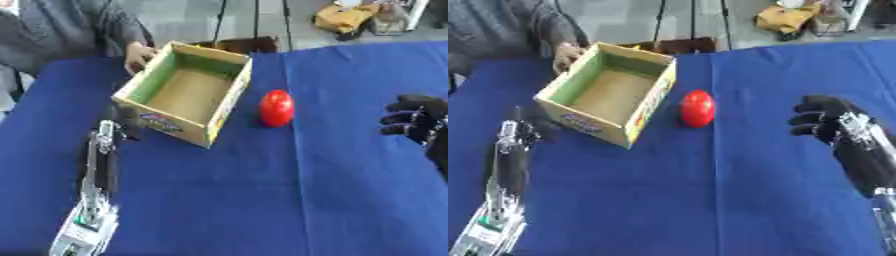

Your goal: Pick up objects on the table and place them in the box.

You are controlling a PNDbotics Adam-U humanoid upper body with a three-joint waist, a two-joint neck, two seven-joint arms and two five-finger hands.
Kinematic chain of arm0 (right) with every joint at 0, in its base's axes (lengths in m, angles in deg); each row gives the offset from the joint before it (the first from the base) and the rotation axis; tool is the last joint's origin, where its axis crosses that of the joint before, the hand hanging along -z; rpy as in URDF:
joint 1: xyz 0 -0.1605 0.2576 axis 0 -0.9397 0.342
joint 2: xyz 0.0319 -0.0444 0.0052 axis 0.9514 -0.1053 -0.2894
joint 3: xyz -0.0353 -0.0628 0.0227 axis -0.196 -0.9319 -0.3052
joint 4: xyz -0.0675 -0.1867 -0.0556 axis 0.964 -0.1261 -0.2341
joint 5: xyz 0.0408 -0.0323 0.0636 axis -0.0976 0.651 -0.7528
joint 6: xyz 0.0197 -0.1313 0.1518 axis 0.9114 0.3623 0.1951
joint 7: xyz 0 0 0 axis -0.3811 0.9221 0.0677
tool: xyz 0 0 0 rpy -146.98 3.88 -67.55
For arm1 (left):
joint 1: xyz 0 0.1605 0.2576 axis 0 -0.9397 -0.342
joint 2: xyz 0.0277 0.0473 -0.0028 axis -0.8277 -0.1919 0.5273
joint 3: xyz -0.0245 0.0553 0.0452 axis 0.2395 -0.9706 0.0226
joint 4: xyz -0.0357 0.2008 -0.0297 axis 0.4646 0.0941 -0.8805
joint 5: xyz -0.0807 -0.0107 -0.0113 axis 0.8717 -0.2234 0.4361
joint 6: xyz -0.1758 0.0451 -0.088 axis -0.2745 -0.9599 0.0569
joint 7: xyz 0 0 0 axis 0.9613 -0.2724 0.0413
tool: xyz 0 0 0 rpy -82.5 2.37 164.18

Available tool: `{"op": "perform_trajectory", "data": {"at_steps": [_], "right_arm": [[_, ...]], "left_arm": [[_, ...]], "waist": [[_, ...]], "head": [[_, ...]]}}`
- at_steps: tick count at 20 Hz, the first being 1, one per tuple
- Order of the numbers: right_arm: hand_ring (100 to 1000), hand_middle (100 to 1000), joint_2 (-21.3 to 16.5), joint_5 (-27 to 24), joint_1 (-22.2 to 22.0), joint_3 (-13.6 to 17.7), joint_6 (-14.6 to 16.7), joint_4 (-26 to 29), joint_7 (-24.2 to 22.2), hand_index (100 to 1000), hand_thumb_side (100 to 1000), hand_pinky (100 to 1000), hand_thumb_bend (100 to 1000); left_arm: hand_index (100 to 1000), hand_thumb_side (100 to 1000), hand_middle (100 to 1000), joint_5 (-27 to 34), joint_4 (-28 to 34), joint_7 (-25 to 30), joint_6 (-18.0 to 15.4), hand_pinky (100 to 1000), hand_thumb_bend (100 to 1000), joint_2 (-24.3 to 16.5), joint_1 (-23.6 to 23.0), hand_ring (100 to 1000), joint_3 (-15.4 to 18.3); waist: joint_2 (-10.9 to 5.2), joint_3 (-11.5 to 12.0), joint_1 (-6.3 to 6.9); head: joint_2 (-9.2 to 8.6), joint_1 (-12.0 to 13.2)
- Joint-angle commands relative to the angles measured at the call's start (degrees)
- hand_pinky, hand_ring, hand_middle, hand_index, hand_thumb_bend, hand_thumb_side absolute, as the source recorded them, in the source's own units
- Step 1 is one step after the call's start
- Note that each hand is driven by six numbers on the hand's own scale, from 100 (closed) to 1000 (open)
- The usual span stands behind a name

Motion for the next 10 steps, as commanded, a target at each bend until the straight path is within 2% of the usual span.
{"op": "perform_trajectory", "data": {"at_steps": [1, 10], "right_arm": [[710, 701, -1.0, 0.0, 0.5, 0.6, 0.1, 1.3, 0.1, 807, 732, 693, 118], [710, 701, -1.1, 0.0, 0.5, 0.5, 0.1, 1.3, 0.0, 807, 732, 693, 117]], "left_arm": [[689, 1000, 591, 0.4, 0.6, 1.2, -0.2, 493, 368, -0.3, 0.3, 557, 0.3], [690, 1000, 591, 0.7, 0.6, 2.4, -0.4, 492, 359, -0.3, 0.3, 558, 0.4]], "waist": [[-0.53, 0.1, -0.23], [-0.53, 0.2, -0.27]], "head": [[-0.69, 0.0], [-0.71, 0.0]]}}
